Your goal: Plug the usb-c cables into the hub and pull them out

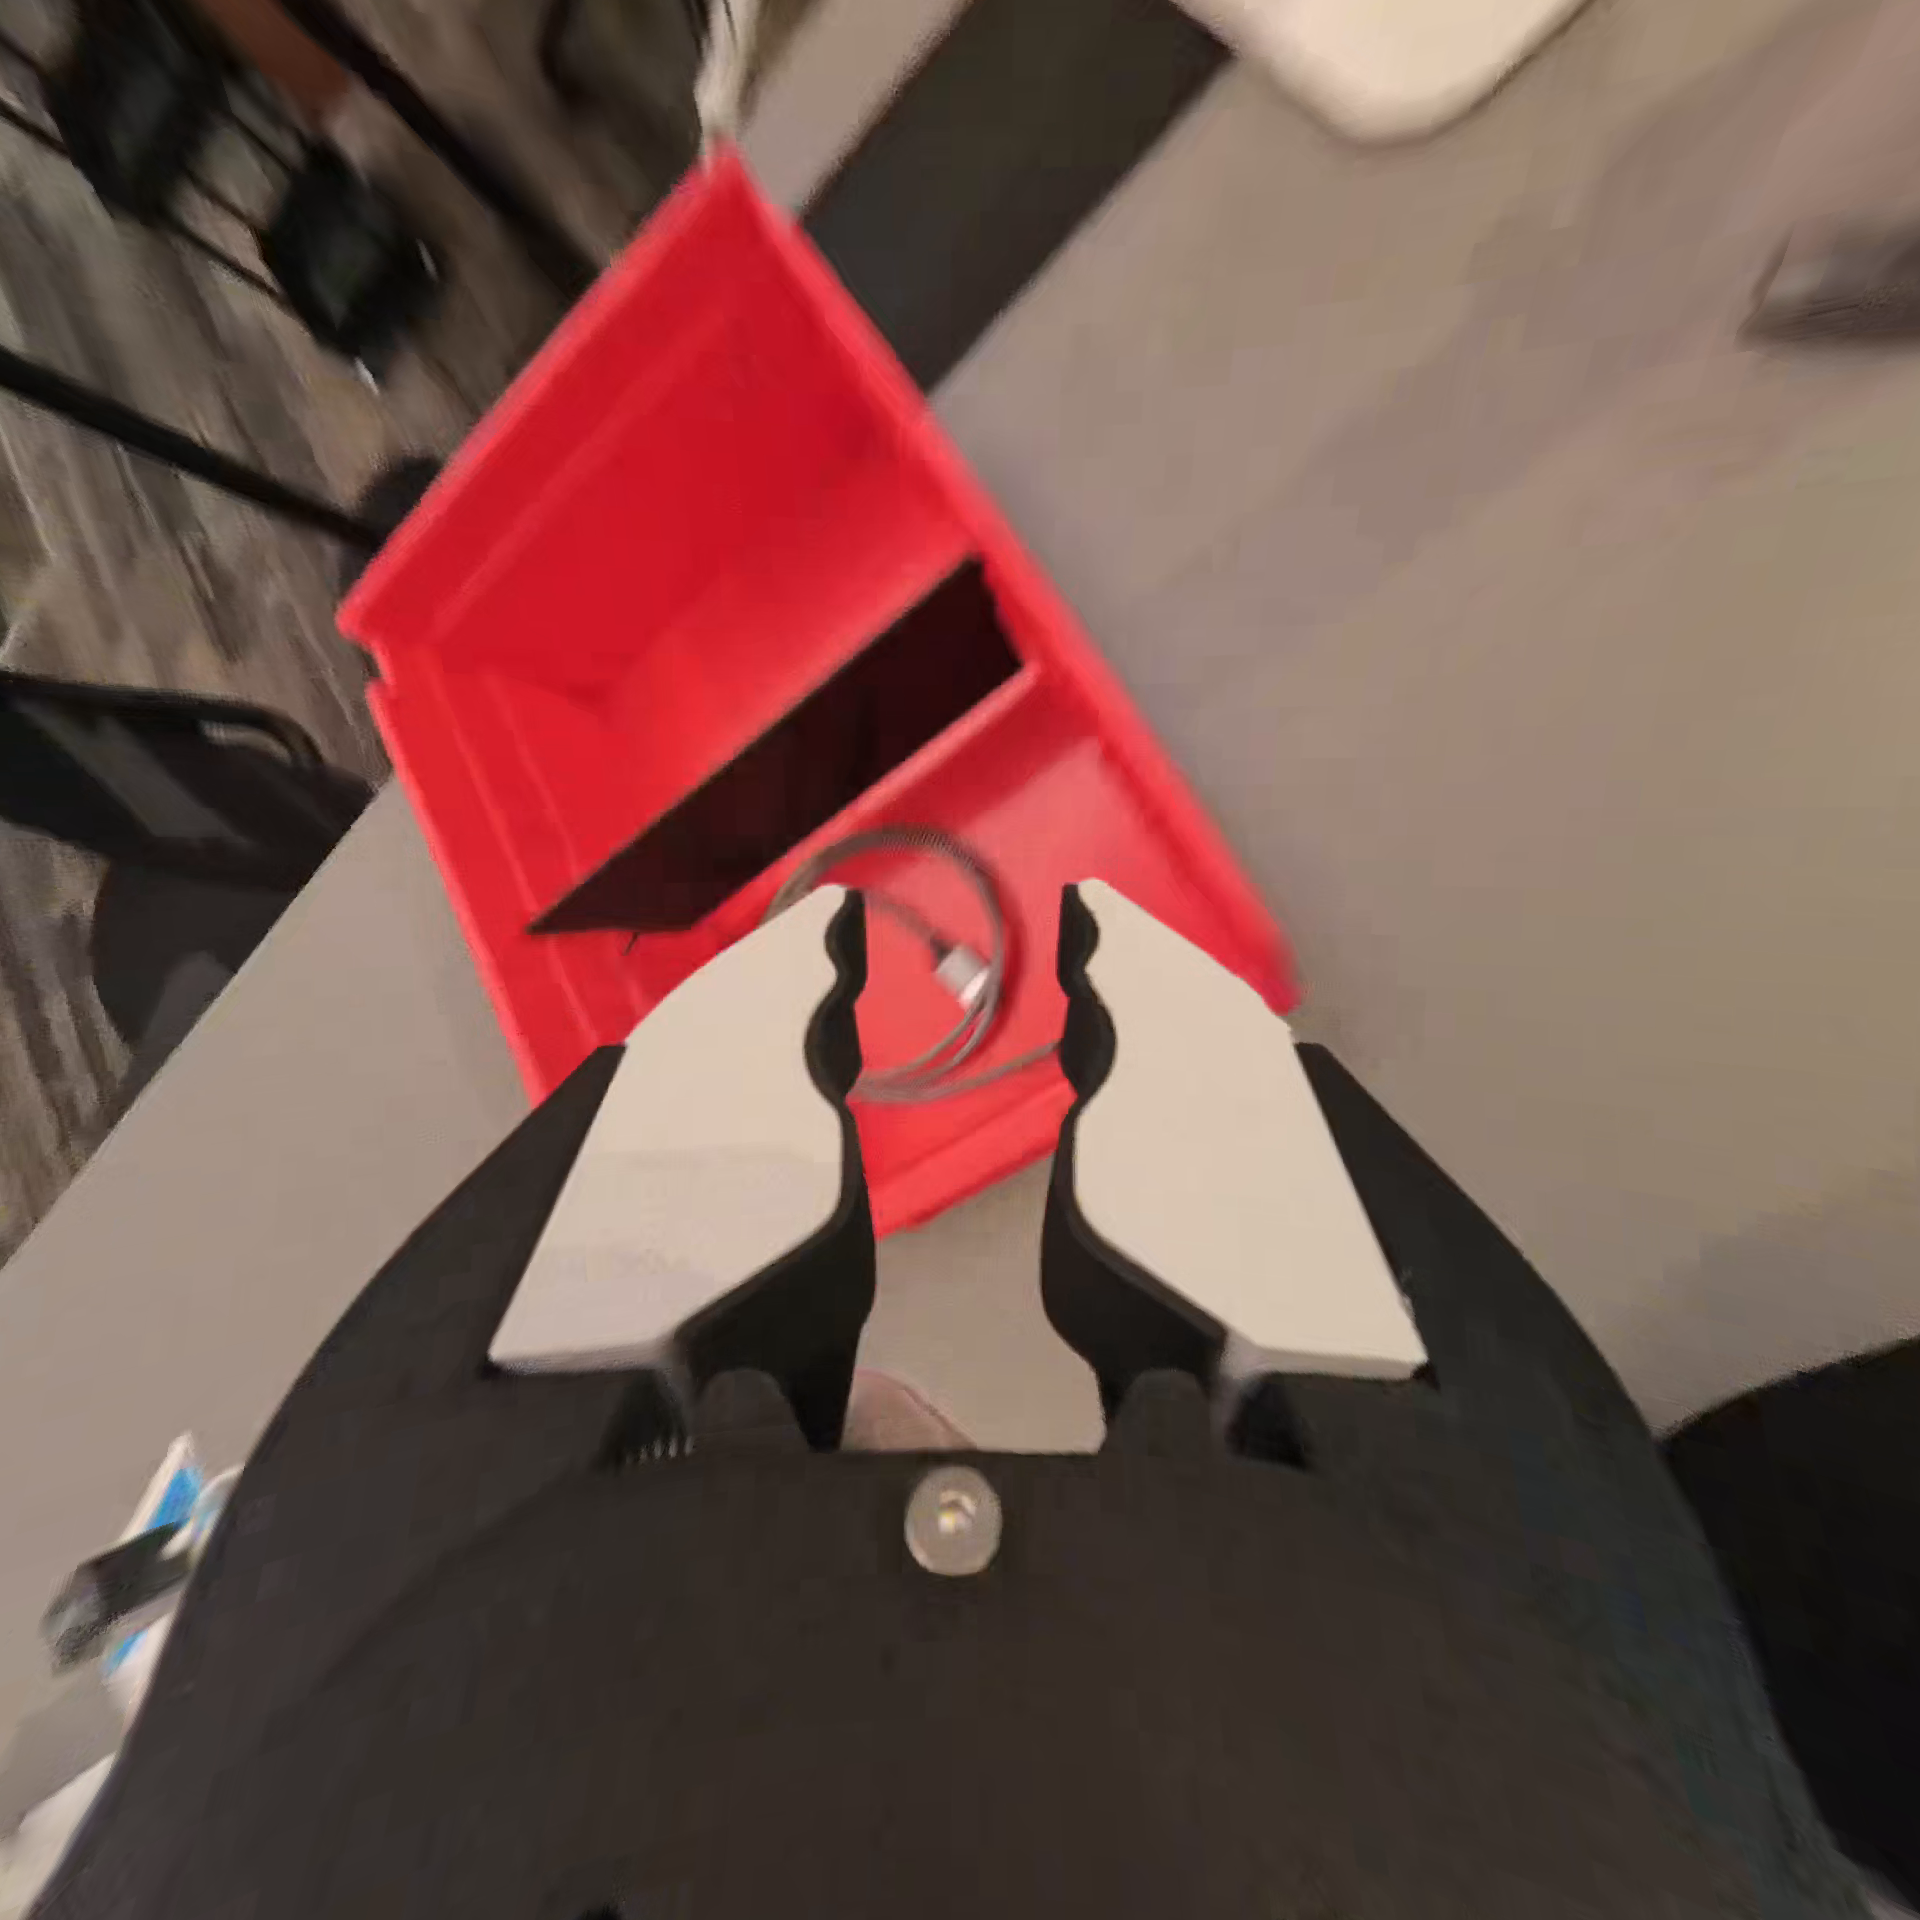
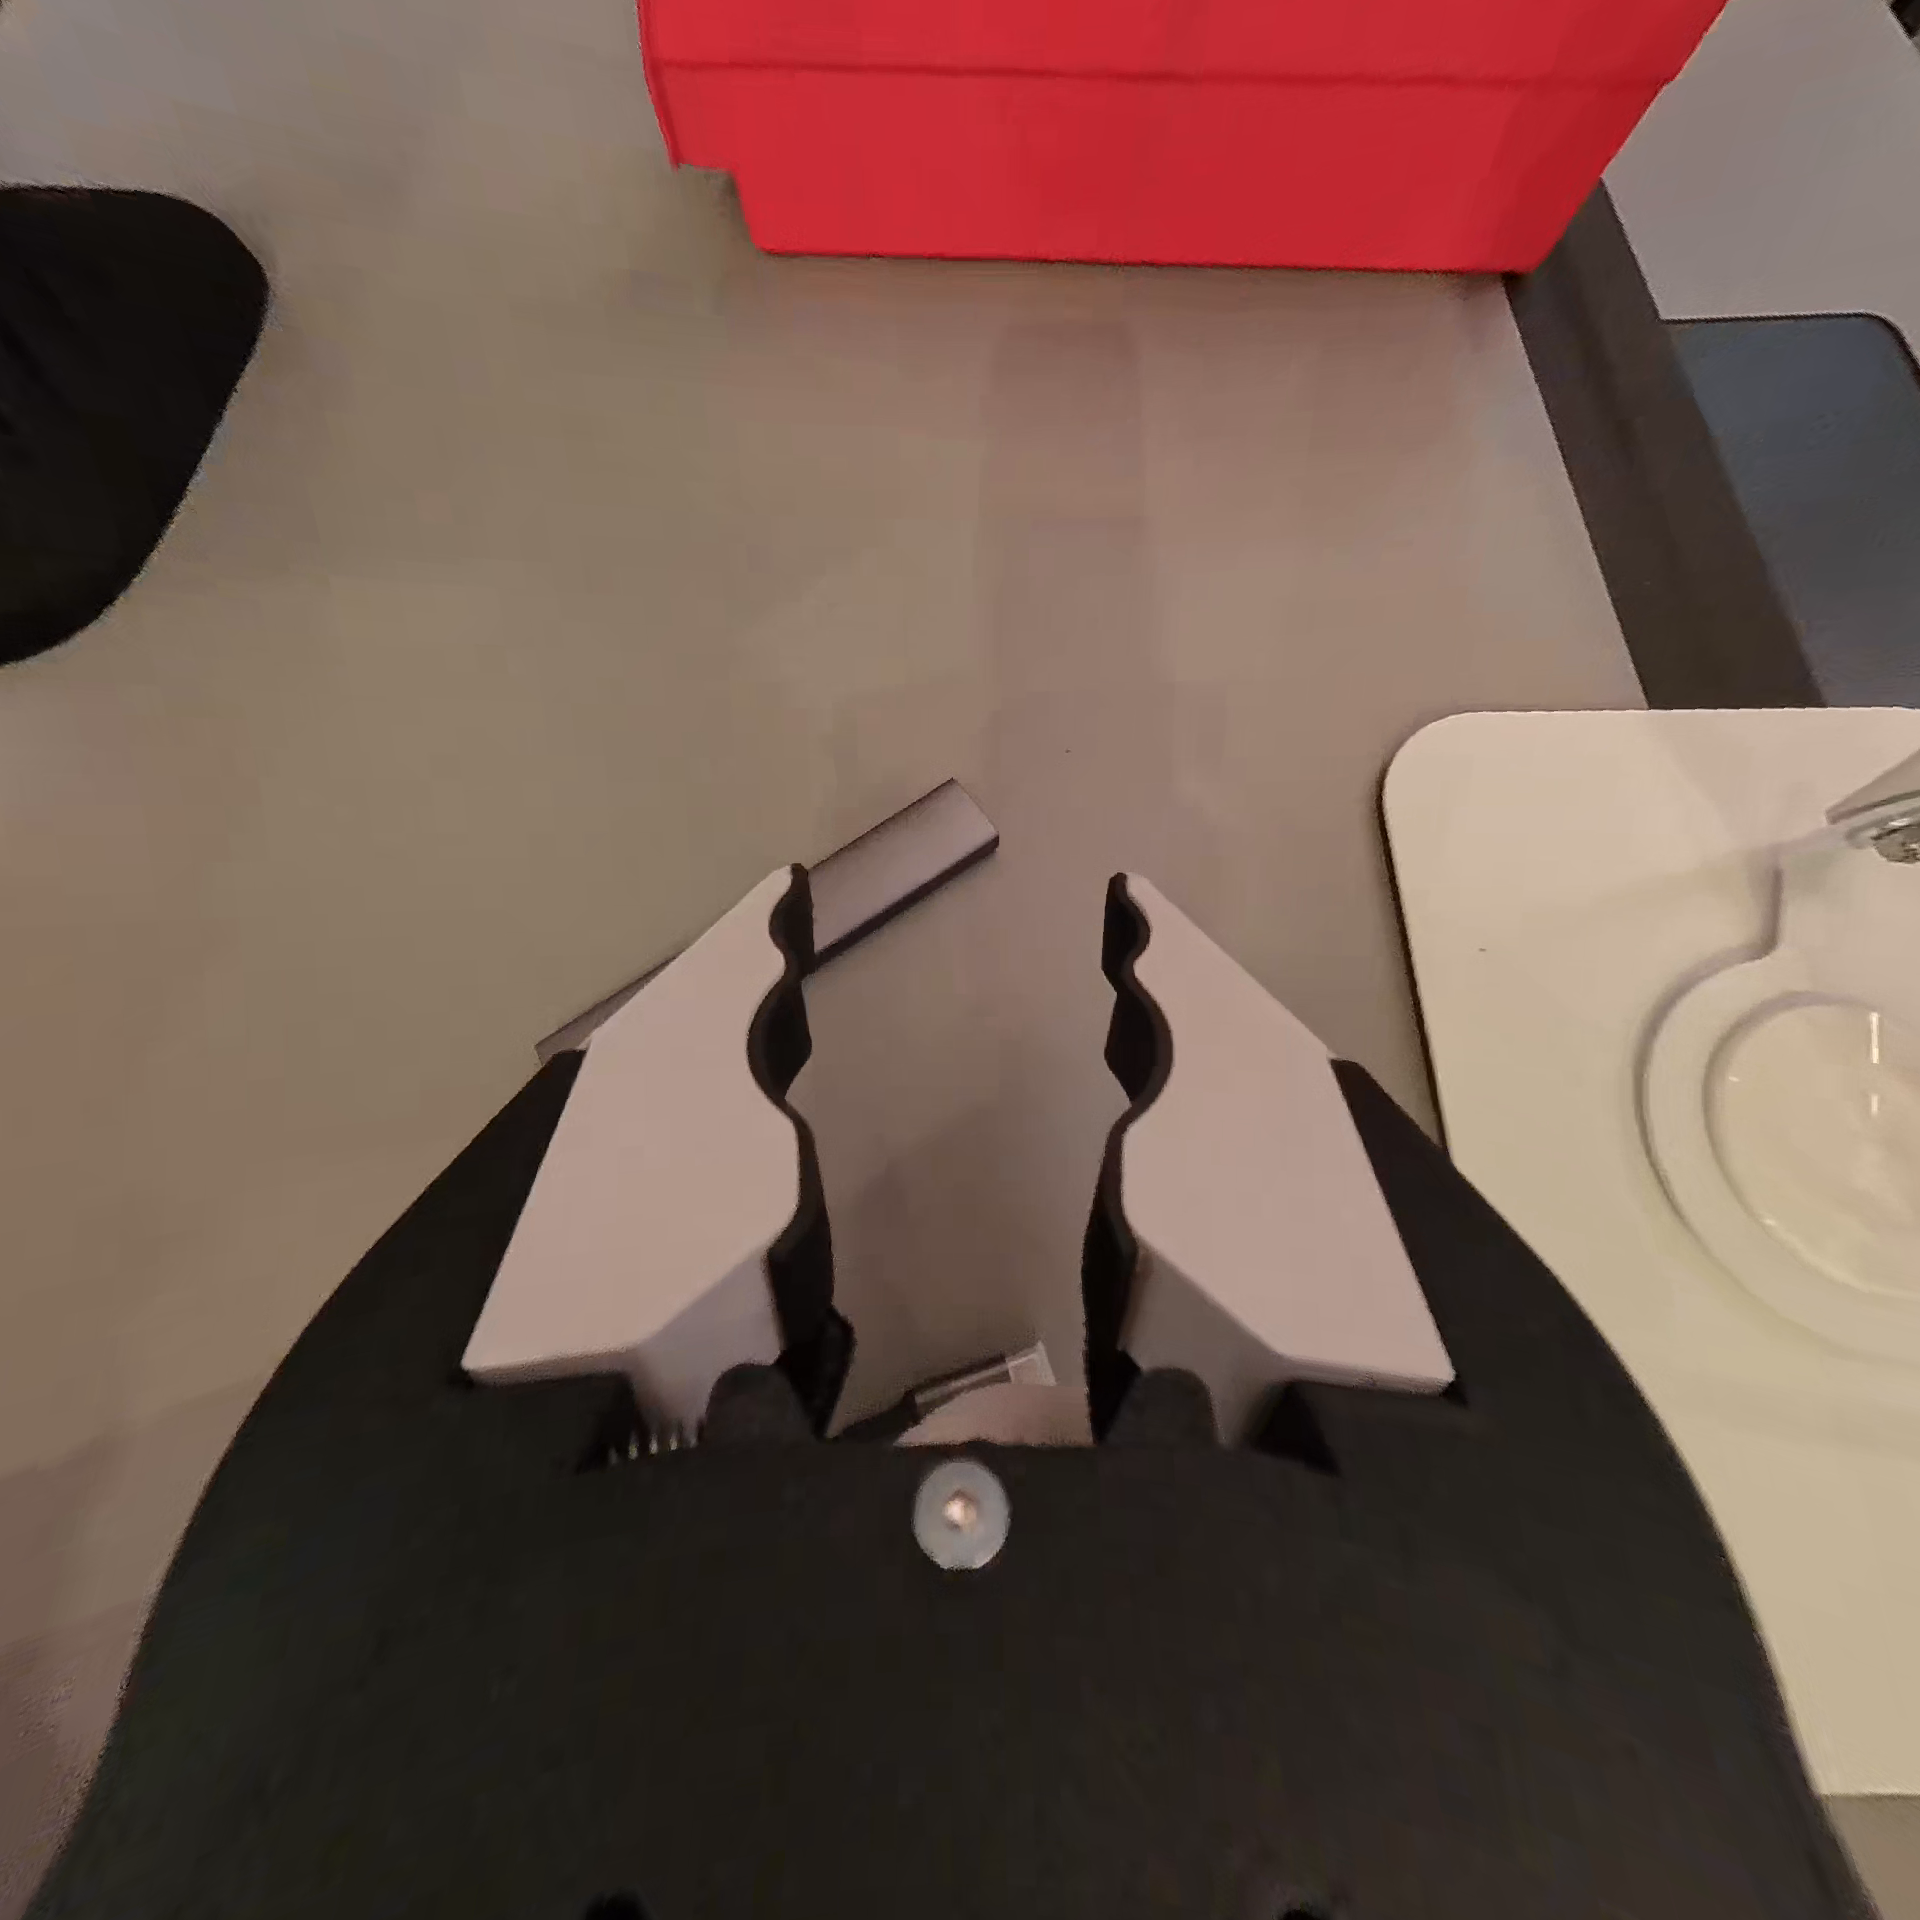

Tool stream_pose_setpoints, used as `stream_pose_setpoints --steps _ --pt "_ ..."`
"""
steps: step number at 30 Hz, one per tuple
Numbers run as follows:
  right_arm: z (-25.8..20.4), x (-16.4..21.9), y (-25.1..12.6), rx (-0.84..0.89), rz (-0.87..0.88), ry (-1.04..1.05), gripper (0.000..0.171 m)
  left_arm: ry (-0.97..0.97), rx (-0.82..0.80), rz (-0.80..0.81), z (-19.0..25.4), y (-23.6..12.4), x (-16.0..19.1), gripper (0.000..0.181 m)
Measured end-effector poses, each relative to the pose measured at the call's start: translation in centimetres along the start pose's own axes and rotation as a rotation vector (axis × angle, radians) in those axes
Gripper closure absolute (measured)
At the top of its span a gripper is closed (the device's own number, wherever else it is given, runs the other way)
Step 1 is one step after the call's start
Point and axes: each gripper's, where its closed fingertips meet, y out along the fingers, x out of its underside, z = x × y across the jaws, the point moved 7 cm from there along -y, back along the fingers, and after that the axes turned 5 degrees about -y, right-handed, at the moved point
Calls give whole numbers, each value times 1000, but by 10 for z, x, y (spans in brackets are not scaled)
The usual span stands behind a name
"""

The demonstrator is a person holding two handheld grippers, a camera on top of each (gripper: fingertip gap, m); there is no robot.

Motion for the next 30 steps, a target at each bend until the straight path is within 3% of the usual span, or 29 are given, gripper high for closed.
stream_pose_setpoints --steps 7,11,18,23,30 --pt "-1 6 5 -17 -15 7 117 64 197 -384 -20 77 54 141" --pt "-2 7 9 -25 -21 7 117 45 242 -535 -21 111 59 130" --pt "-1 13 12 -30 -38 12 118 114 305 -718 -21 137 64 143" --pt "0 13 9 -21 -32 13 118 53 354 -704 -21 143 57 162" --pt "2 6 -2 1 0 3 119 6 286 -602 -29 121 58 162"
